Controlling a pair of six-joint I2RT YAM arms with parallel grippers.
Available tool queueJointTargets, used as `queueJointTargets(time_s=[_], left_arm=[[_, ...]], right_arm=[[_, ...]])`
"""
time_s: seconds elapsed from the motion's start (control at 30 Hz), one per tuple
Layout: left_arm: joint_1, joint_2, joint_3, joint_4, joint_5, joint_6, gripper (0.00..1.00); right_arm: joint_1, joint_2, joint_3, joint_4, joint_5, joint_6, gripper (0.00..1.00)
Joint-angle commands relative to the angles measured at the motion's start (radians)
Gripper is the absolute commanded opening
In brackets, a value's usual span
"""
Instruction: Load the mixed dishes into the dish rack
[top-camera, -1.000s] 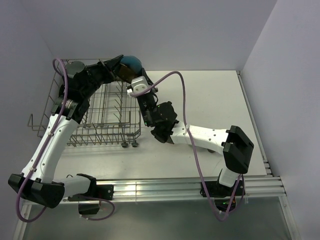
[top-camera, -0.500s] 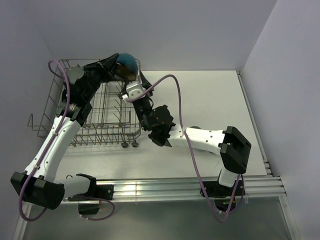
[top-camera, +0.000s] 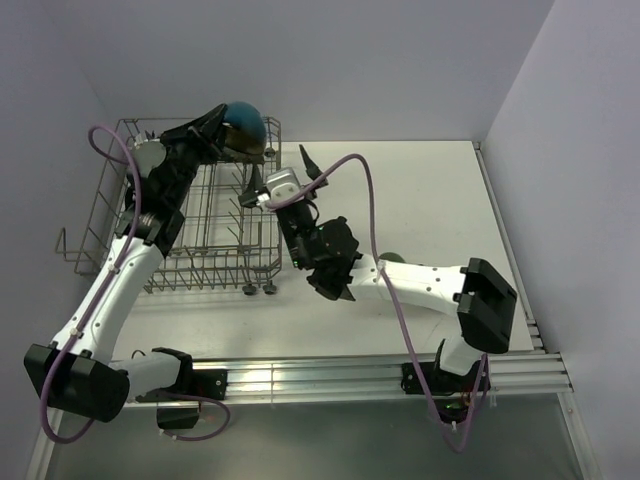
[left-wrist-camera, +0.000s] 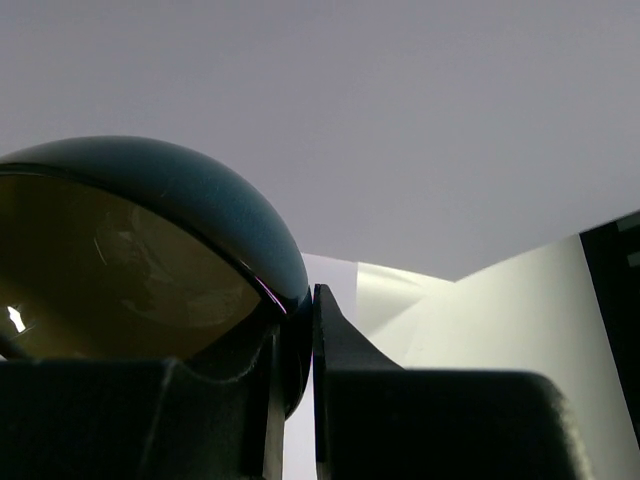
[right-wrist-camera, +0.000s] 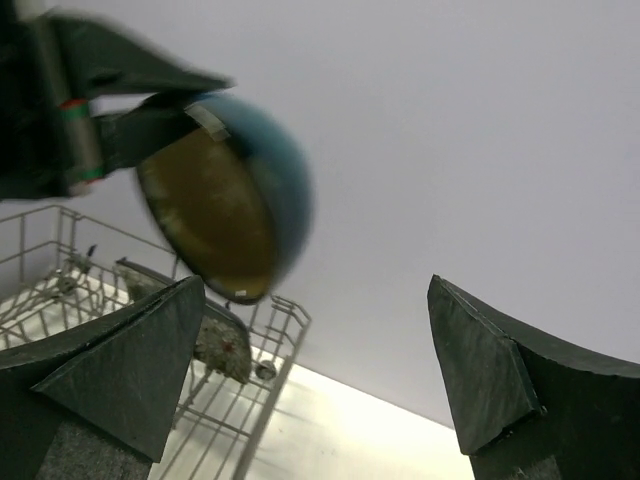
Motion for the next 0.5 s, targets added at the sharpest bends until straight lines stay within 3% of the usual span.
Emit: queueJointTargets(time_s=[0.0, 0.07, 0.2, 0.4, 0.47], left_arm=[[0.031, -0.072, -0.075, 0.194, -0.031, -0.073, 0.0], [0.044, -0.089, -0.135, 0.27, -0.037, -0.027, 0.0], [0.089, -0.126, -0.232, 0.248, -0.051, 0.042, 0.0], [0.143, -0.066, -0.28, 0.33, -0.04, 0.108, 0.0], [0.148, -0.042, -0.261, 0.32, -0.031, 0.139, 0.0]], right_arm=[[-0.003, -0.129, -0.04, 0.036, 0.144, -0.005, 1.0], [-0.003, -0.239, -0.105, -0.019, 0.189, 0.041, 1.0], [-0.001, -0.486, -0.215, -0.252, 0.252, 0.236, 0.91], [0.0, -0.8, -0.32, -0.527, 0.361, 0.288, 0.86], [0.0, -0.886, -0.362, -0.536, 0.367, 0.273, 0.86]])
